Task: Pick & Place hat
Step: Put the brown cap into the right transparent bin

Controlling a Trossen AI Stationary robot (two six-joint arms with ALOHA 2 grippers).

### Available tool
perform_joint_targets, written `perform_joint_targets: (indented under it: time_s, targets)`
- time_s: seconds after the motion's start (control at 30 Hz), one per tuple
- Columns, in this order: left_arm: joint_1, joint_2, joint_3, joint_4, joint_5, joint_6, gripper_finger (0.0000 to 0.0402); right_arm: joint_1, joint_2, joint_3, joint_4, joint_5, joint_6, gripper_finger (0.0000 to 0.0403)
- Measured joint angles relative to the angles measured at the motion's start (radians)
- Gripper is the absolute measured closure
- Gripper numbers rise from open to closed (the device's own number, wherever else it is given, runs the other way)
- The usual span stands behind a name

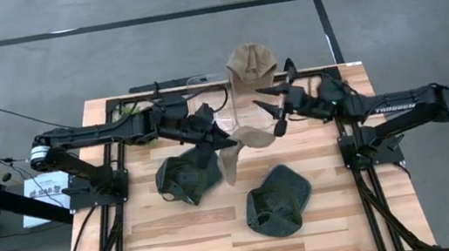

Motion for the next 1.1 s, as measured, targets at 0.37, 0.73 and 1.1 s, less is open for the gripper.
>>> perform_joint_targets:
  time_s: [0.37, 0.73, 1.1]
  targets:
    - [-0.011, 0.0, 0.0, -0.065, -0.017, 0.001, 0.0365, -0.015, 0.175, 0.439, -0.775, -0.123, -0.047, 0.0273]
    - [-0.026, 0.0, 0.0, -0.099, -0.017, 0.001, 0.0364, 0.003, 0.223, 0.483, -0.799, -0.287, -0.143, 0.0277]
    - [-0.027, 0.001, 0.0, -0.12, -0.029, 0.001, 0.0363, 0.066, 0.23, 0.484, -0.725, -0.309, -0.137, 0.0272]
